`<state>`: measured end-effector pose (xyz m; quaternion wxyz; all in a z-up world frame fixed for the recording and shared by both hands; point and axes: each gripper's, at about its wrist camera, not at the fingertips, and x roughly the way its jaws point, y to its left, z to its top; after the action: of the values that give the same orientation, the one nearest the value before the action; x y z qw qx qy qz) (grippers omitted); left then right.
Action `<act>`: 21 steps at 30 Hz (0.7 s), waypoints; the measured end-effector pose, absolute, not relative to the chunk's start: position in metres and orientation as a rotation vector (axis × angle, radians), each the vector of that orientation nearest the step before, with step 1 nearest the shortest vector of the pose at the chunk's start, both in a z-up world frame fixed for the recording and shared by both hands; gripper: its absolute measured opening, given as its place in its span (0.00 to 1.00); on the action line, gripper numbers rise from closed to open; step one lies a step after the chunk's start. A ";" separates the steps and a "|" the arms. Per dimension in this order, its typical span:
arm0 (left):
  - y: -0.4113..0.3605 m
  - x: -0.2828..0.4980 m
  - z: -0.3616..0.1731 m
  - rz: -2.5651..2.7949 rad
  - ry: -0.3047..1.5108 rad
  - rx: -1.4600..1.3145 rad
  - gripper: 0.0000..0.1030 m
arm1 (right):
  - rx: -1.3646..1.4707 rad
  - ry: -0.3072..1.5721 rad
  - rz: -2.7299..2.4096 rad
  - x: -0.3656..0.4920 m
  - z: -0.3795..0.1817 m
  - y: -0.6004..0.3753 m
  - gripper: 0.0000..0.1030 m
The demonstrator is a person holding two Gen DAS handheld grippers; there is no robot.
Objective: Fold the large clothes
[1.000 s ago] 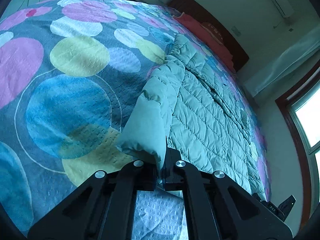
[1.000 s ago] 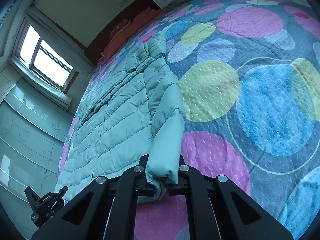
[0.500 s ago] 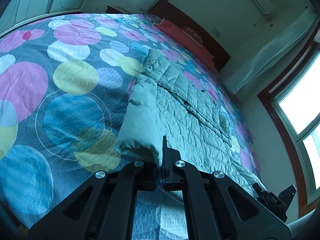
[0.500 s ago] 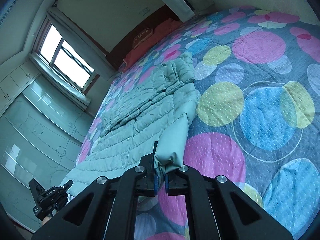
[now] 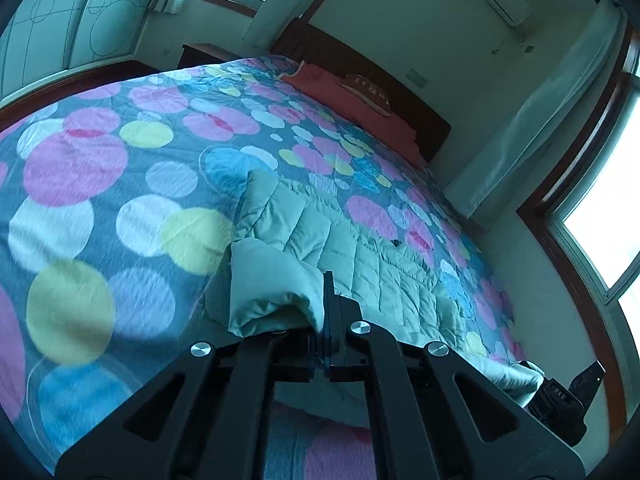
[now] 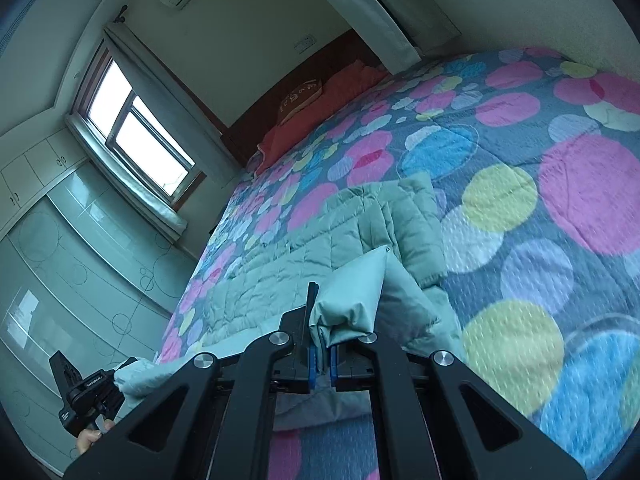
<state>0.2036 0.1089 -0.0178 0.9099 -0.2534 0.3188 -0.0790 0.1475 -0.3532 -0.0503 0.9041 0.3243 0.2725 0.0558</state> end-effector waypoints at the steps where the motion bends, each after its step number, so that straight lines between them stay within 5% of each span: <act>1: 0.107 0.220 -0.016 -0.159 0.658 -0.517 0.02 | 0.659 0.563 0.111 0.164 -0.048 -0.354 0.04; 21: 0.063 0.463 -0.088 -0.001 0.793 -0.265 0.02 | 0.603 0.781 -0.010 0.412 -0.117 -0.376 0.04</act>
<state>0.4635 0.0631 -0.0882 0.9138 -0.1286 0.3853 -0.0003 0.4124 -0.3756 -0.1170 0.8807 0.2896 0.3749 -0.0046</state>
